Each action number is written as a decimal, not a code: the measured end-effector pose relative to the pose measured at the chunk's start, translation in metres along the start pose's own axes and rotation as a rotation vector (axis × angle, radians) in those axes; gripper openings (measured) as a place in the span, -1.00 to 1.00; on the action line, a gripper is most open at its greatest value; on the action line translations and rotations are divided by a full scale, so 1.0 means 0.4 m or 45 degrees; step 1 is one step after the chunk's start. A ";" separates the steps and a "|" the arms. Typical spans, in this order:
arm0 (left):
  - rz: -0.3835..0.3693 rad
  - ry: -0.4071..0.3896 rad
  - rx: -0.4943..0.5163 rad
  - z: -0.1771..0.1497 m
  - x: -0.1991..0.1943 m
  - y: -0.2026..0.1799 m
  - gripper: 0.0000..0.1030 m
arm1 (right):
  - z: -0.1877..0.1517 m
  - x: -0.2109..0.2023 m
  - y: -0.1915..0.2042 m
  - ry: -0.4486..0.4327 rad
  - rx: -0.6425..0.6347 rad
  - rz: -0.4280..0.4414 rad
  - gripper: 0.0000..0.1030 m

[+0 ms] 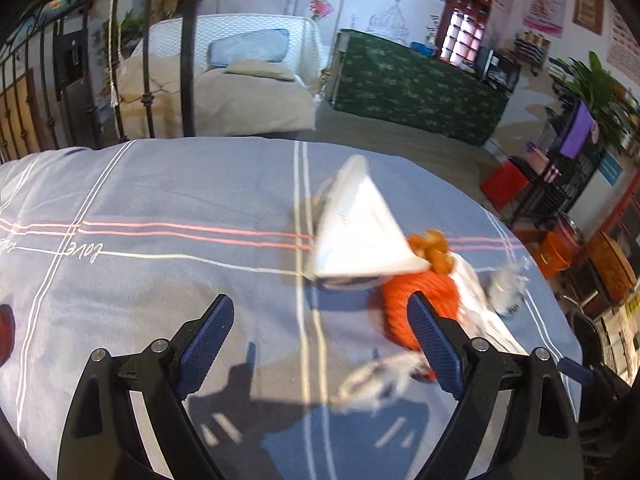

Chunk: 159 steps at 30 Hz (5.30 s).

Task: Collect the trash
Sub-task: 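Grasp the white face mask with the left tool while the right tool grasps the paper wrapper, then carry mask and paper wrapper over the bin, open the right tool, then open the left tool to drop the face mask into the bin, then move both tools back over the table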

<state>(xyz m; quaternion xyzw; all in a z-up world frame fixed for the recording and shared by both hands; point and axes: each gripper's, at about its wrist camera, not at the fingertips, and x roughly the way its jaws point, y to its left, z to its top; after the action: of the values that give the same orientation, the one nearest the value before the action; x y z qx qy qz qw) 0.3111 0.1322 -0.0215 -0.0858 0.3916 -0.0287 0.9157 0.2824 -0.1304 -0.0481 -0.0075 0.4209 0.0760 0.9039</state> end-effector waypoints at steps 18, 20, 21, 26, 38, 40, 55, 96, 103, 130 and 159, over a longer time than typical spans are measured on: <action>-0.003 0.163 0.029 0.082 0.208 -0.028 -0.64 | 0.023 0.079 -0.018 0.106 -0.047 -0.112 -0.46; 0.002 0.156 0.011 0.070 0.202 -0.018 -0.81 | 0.027 0.079 -0.019 0.100 -0.042 -0.091 -0.55; 0.011 0.143 0.004 0.063 0.195 -0.016 -0.88 | 0.027 0.077 -0.018 0.097 -0.045 -0.090 -0.58; 0.026 0.076 -0.032 0.049 0.139 0.004 -0.93 | 0.018 0.055 -0.001 0.061 -0.045 -0.055 -0.72; 0.028 -0.080 -0.076 -0.001 -0.052 0.000 -0.93 | -0.043 -0.068 -0.003 -0.050 0.011 -0.044 -0.79; 0.010 -0.103 -0.076 -0.015 -0.086 -0.014 -0.93 | -0.060 -0.096 -0.005 -0.069 0.021 -0.042 -0.79; -0.198 -0.146 0.064 -0.110 -0.174 -0.227 -0.93 | -0.200 -0.227 -0.123 -0.156 0.217 -0.087 -0.79; -0.636 0.033 0.627 -0.317 -0.106 -0.739 -0.93 | -0.449 -0.275 -0.594 -0.195 0.833 -0.483 0.05; -0.642 0.080 0.664 -0.328 -0.077 -0.786 -0.93 | -0.462 -0.291 -0.591 -0.196 0.803 -0.521 0.07; -0.719 0.297 0.889 -0.408 0.020 -1.039 -0.91 | -0.575 -0.428 -0.689 -0.219 0.946 -0.738 0.18; -0.470 0.111 0.587 -0.269 -0.038 -0.700 0.64 | -0.397 -0.305 -0.530 -0.203 0.720 -0.467 0.36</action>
<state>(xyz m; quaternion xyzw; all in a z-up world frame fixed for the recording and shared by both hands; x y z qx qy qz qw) 0.2270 -0.1558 -0.0336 0.0560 0.3915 -0.2867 0.8726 0.1148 -0.3682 -0.0682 0.1738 0.3452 -0.2073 0.8987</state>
